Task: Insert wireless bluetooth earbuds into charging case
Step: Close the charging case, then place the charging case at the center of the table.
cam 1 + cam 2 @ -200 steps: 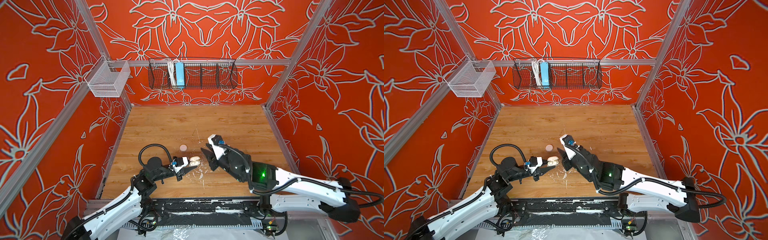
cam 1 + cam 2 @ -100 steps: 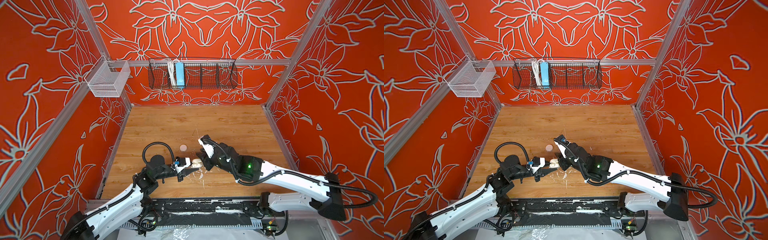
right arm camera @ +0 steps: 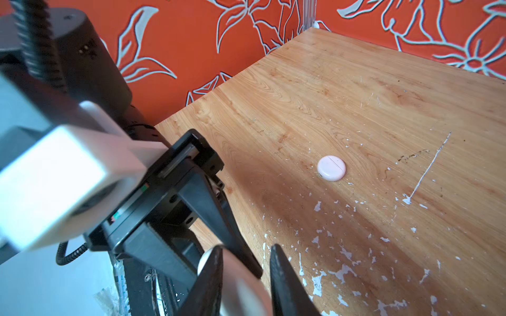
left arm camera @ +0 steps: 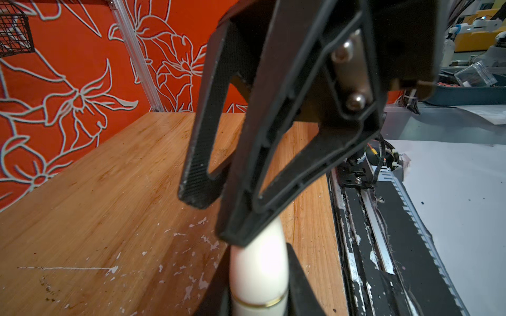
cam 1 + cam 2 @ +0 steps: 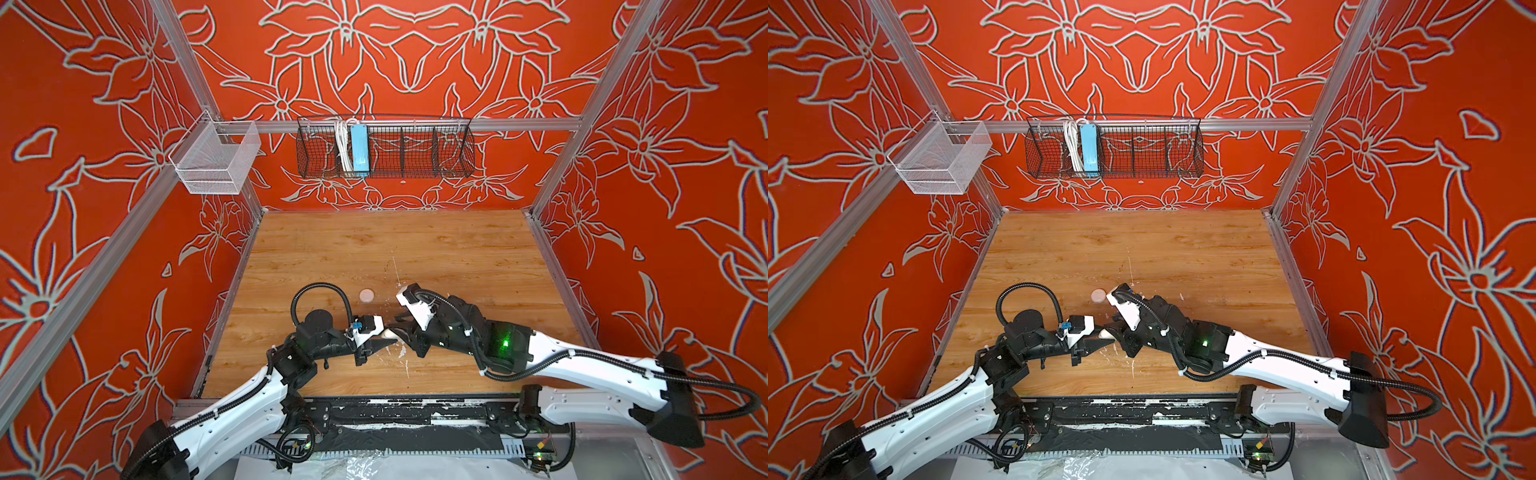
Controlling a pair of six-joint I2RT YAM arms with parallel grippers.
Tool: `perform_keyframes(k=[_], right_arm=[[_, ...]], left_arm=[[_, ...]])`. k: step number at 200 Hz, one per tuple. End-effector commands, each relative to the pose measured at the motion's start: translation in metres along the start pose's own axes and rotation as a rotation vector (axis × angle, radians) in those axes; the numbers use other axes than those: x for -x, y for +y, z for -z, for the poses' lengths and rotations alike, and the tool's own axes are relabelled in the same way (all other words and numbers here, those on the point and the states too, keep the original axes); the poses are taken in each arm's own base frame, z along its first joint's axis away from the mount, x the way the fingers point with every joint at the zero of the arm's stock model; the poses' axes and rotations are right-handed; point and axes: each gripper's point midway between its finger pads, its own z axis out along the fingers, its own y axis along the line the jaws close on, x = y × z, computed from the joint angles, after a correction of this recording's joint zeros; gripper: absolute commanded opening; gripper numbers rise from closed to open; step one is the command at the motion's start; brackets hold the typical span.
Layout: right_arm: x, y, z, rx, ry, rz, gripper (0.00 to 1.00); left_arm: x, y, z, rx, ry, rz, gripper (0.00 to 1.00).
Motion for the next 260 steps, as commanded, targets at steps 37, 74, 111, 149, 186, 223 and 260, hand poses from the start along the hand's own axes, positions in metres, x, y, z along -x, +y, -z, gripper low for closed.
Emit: perform_keyframes(k=[37,74,111,149,186,223,260], right_arm=[[-0.003,-0.079,0.062,-0.429,-0.071,-0.101,0.55],[-0.005,-0.119,0.095,-0.597,-0.118,-0.185,0.65],[-0.016,-0.134,0.098,-0.641,-0.096,-0.233,0.65],[-0.028,-0.139,0.095,-0.645,-0.082,-0.249,0.65],[-0.037,-0.143,0.095,-0.651,-0.069,-0.258,0.65],[-0.038,-0.144,0.099,-0.647,-0.081,-0.263,0.65],[-0.037,-0.144,0.104,-0.648,-0.097,-0.266,0.65]], left_arm=[[0.014,0.055,-0.015,0.214,-0.004,0.146,0.00],[-0.048,0.081,-0.058,0.251,0.118,0.491,0.00],[-0.091,0.080,-0.097,0.167,0.207,0.728,0.00],[-0.114,0.078,-0.115,0.127,0.283,0.799,0.00],[-0.144,0.081,-0.129,0.120,0.391,0.876,0.00],[-0.170,0.090,-0.127,0.172,0.434,0.967,0.00],[-0.179,0.099,-0.120,0.212,0.442,1.012,0.15]])
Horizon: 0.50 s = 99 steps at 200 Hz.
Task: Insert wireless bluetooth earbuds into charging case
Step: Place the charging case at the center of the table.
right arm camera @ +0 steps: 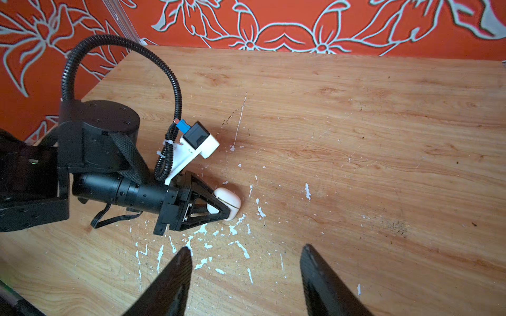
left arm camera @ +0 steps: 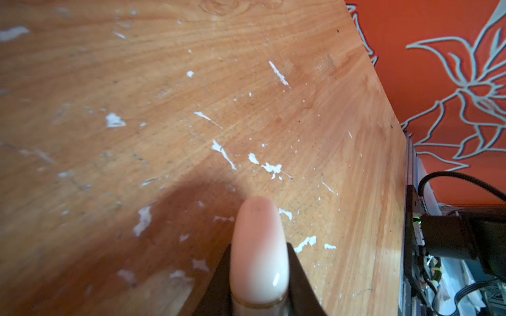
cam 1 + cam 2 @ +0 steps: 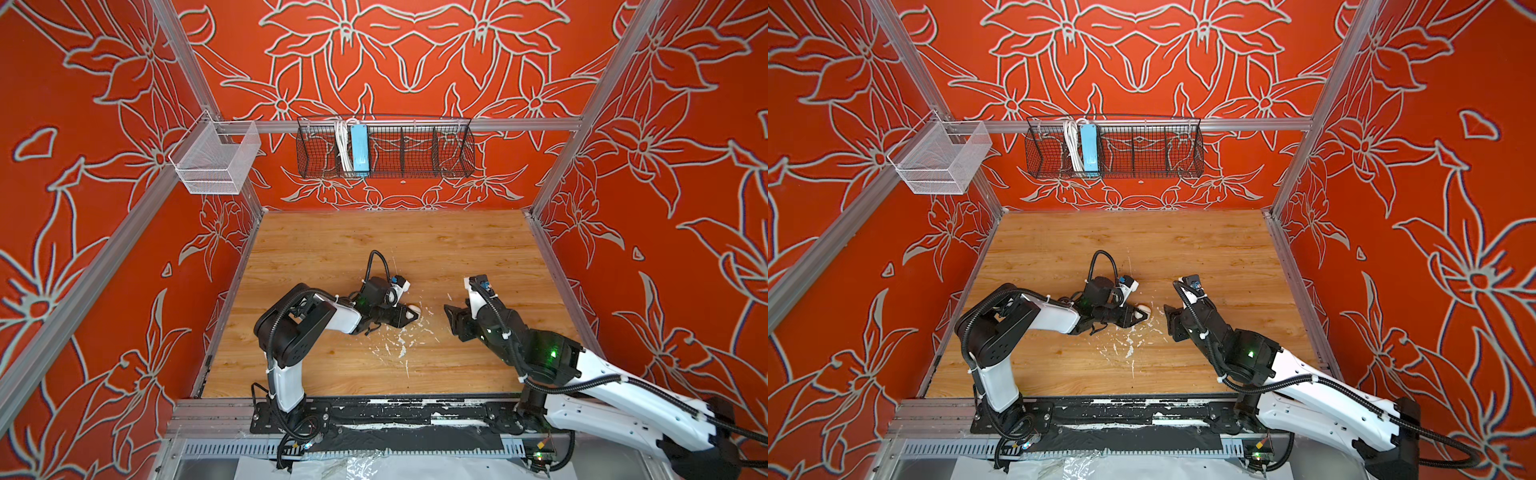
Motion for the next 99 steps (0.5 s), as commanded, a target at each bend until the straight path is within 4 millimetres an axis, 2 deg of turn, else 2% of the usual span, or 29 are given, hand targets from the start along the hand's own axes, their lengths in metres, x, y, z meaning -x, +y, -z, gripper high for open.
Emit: perform_keyframes(k=[1,21,48,50,52,54,89,99], right_arm=[[-0.004,-0.008,0.002,-0.020,0.001,-0.024,0.65],[-0.004,-0.007,0.002,-0.017,0.001,-0.024,0.65],[-0.004,-0.006,0.002,-0.010,0.006,-0.021,0.65],[-0.004,-0.006,0.002,-0.011,0.006,-0.020,0.65],[-0.004,-0.006,0.002,-0.010,0.007,-0.019,0.65],[-0.003,-0.006,0.002,-0.009,0.006,-0.018,0.65],[0.007,-0.005,0.005,-0.009,-0.013,0.000,0.66],[0.015,-0.006,0.007,-0.020,-0.037,0.009,0.71]], left_arm=[[-0.009,0.015,-0.001,0.039,0.033,0.072,0.15],[-0.010,0.021,0.001,0.071,0.027,0.084,0.22],[-0.007,0.028,0.011,0.109,-0.027,0.094,0.43],[-0.007,0.029,0.011,0.110,-0.029,0.095,0.58],[-0.006,0.029,0.012,0.111,-0.034,0.095,0.88],[-0.005,0.028,0.013,0.110,-0.038,0.093,0.99],[0.011,0.020,0.034,0.116,-0.112,0.040,0.97],[0.019,0.011,0.044,0.115,-0.129,0.003,0.97]])
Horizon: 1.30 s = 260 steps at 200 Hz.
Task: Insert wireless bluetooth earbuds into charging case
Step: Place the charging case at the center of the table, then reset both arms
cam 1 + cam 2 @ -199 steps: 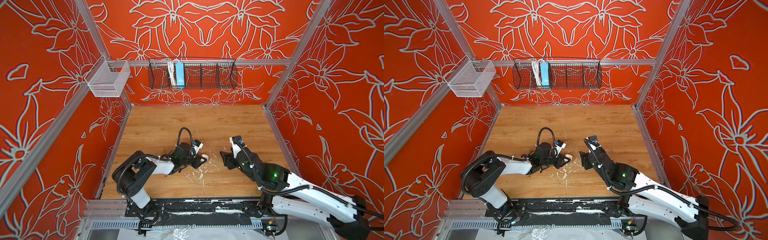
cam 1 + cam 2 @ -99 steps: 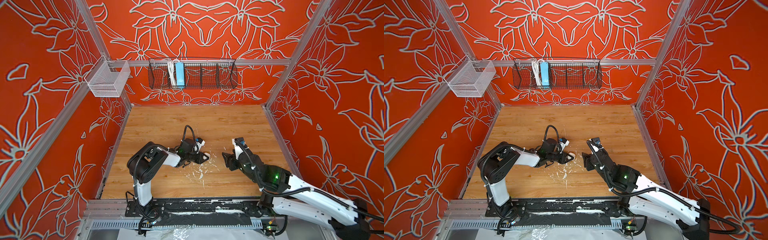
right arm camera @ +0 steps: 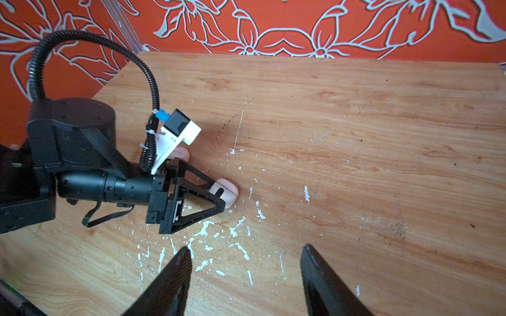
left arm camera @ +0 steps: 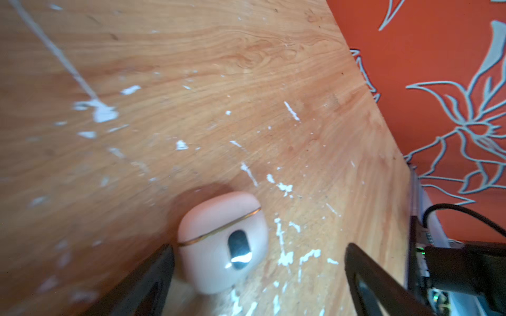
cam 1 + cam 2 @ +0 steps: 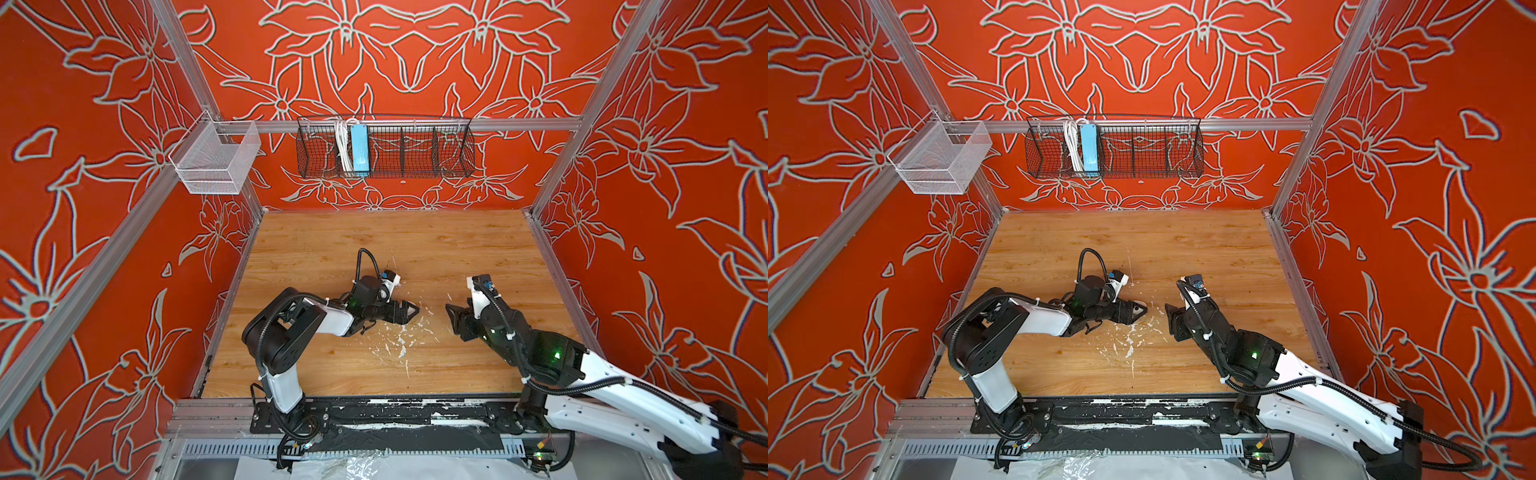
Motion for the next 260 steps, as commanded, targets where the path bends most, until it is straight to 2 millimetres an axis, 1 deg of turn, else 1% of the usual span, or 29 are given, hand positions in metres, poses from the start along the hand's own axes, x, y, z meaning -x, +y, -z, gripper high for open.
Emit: perform_keyframes(k=[1,20,35,48,54,62,69,80,86,95,105,116,127,133,138,156,161,165,167,169,175,184,191,198,206,219,239,249,260], right_arm=[[0.013,-0.005,0.004,-0.025,-0.029,0.012,0.71],[0.035,-0.025,0.006,-0.150,-0.109,0.017,0.85],[0.055,-0.055,0.005,-0.334,-0.201,0.013,0.98],[0.067,-0.083,-0.004,-0.507,-0.275,0.058,0.98],[0.068,-0.093,-0.013,-0.558,-0.270,0.126,0.98],[0.066,-0.114,-0.026,-0.644,-0.245,0.192,0.98],[0.060,-0.144,-0.029,-0.767,-0.200,0.186,0.99],[0.042,-0.186,-0.033,-0.902,-0.122,0.142,0.98],[0.030,-0.200,-0.038,-0.919,-0.086,0.116,0.99],[0.012,-0.210,-0.051,-0.894,-0.055,0.101,0.99],[-0.005,-0.217,-0.067,-0.886,-0.043,0.139,0.98],[-0.012,-0.228,-0.068,-0.971,-0.070,0.146,0.99],[-0.021,-0.236,-0.073,-1.004,-0.116,0.154,0.98],[-0.014,-0.238,-0.073,-1.007,-0.173,0.158,0.99],[-0.013,-0.237,-0.075,-0.997,-0.182,0.162,0.99],[-0.017,-0.236,-0.093,-0.876,-0.158,0.184,0.97],[-0.019,-0.239,-0.097,-0.862,-0.164,0.172,0.97],[-0.022,-0.244,-0.100,-0.857,-0.162,0.164,0.97],[-0.018,-0.246,-0.101,-0.853,-0.183,0.158,0.98],[-0.016,-0.247,-0.102,-0.854,-0.189,0.155,0.97],[-0.015,-0.248,-0.106,-0.842,-0.172,0.141,0.98],[-0.023,-0.253,-0.112,-0.799,-0.084,0.116,0.96],[-0.024,-0.256,-0.115,-0.762,-0.095,0.095,0.95],[-0.024,-0.258,-0.114,-0.753,-0.100,0.077,0.95],[-0.026,-0.259,-0.114,-0.736,-0.084,0.060,0.95],[-0.029,-0.260,-0.111,-0.706,-0.113,0.036,0.95],[-0.039,-0.249,-0.109,-0.602,-0.200,0.047,0.92],[-0.036,-0.247,-0.102,-0.607,-0.293,0.075,0.91],[-0.042,-0.247,-0.106,-0.611,-0.203,0.058,0.91]], left_arm=[[0.005,0.003,0.018,0.055,-0.017,-0.028,0.97],[0.023,-0.017,0.038,0.055,-0.038,-0.132,0.97],[0.037,-0.024,0.060,0.106,-0.083,-0.219,0.97],[0.051,-0.020,0.086,0.208,-0.169,-0.301,0.97],[0.057,-0.015,0.102,0.278,-0.218,-0.329,0.97],[0.063,-0.006,0.123,0.373,-0.286,-0.367,0.97],[0.067,0.001,0.143,0.456,-0.346,-0.399,0.97],[0.073,0.013,0.176,0.579,-0.442,-0.437,0.97],[0.075,0.020,0.195,0.648,-0.496,-0.444,0.97],[0.074,0.038,0.220,0.763,-0.569,-0.425,0.97],[0.069,0.057,0.239,0.840,-0.640,-0.414,0.97],[0.064,0.078,0.262,0.930,-0.732,-0.362,0.97],[0.059,0.102,0.277,0.997,-0.757,-0.301,0.97],[0.062,0.112,0.288,1.034,-0.772,-0.256,0.97],[0.059,0.120,0.289,1.053,-0.738,-0.228,0.97],[0.052,0.152,0.276,1.022,-0.678,-0.181,0.97],[0.053,0.164,0.272,1.021,-0.650,-0.145,0.97],[0.059,0.171,0.270,1.022,-0.627,-0.119,0.97],[0.061,0.175,0.269,1.027,-0.604,-0.102,0.97],[0.059,0.181,0.265,1.029,-0.572,-0.083,0.97],[0.067,0.191,0.258,1.023,-0.508,-0.054,0.97],[0.070,0.203,0.236,0.982,-0.400,-0.052,0.97],[0.079,0.205,0.227,0.959,-0.343,-0.064,0.97],[0.073,0.207,0.223,0.953,-0.287,-0.036,0.97],[0.074,0.206,0.225,0.951,-0.321,-0.054,0.97],[0.066,0.197,0.226,0.922,-0.367,-0.086,0.97],[0.055,0.192,0.232,0.897,-0.520,-0.146,0.97],[0.056,0.193,0.230,0.892,-0.481,-0.134,0.97],[0.058,0.196,0.225,0.893,-0.409,-0.103,0.97]])
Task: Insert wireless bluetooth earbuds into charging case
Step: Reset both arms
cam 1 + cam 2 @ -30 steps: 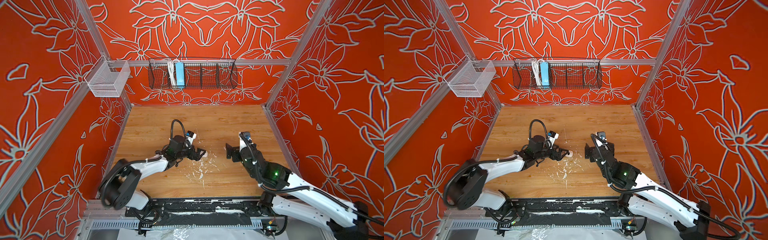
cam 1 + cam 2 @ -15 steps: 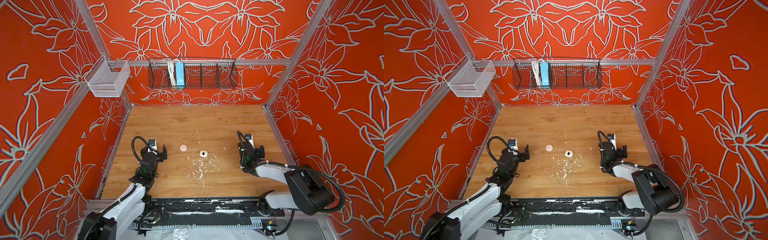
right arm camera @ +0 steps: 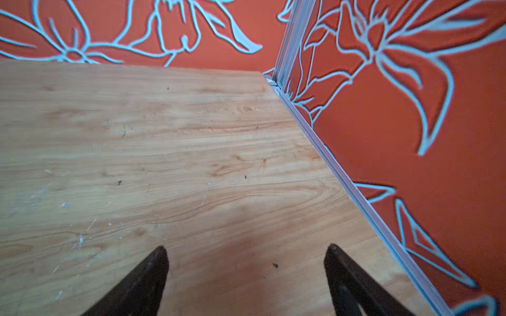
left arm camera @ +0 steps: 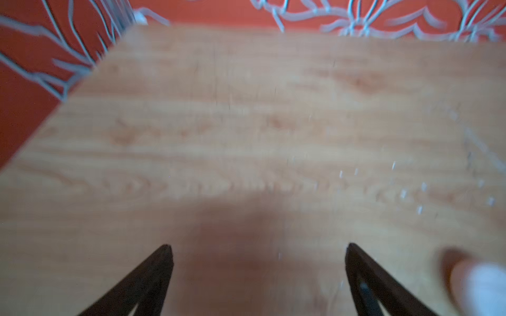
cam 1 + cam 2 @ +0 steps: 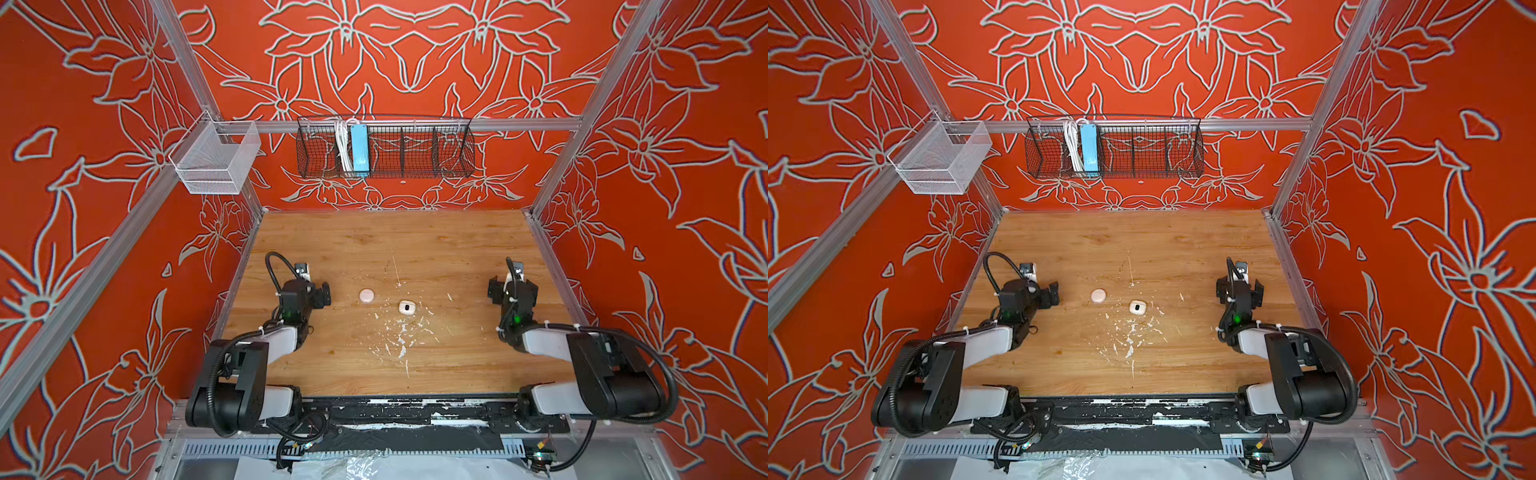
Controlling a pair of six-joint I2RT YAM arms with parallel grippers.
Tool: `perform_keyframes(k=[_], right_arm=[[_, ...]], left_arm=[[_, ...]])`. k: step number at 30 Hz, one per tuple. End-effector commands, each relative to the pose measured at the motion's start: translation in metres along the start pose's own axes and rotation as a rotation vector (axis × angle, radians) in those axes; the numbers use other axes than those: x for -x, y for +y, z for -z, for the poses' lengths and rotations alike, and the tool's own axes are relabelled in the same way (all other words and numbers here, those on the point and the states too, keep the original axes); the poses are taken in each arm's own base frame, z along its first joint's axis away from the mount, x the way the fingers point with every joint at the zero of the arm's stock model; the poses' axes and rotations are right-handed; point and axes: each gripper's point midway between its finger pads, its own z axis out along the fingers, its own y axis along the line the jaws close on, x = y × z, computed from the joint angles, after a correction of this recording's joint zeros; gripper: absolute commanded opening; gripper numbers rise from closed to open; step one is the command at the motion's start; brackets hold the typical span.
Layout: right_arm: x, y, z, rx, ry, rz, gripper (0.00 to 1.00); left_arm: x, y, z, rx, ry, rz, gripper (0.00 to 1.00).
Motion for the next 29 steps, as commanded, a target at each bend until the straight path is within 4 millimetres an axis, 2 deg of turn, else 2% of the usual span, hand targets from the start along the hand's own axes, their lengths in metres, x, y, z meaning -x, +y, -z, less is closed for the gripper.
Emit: perform_keyframes(k=[1,3,5,29], right_arm=[[0.007,0.013,0.005,0.089,-0.031,-0.012,0.91],[0.014,0.014,-0.003,0.084,-0.056,-0.019,0.98],[0.008,0.013,-0.004,0.071,0.008,-0.010,0.98],[0.011,0.009,-0.006,0.045,0.003,-0.023,0.98]], left_arm=[[0.022,-0.009,-0.005,-0.048,-0.017,-0.010,0.97],[0.022,-0.007,-0.003,-0.045,-0.043,-0.006,0.97],[0.022,-0.008,-0.003,-0.045,-0.032,-0.008,0.97],[0.022,-0.007,-0.003,-0.046,-0.030,-0.006,0.97]])
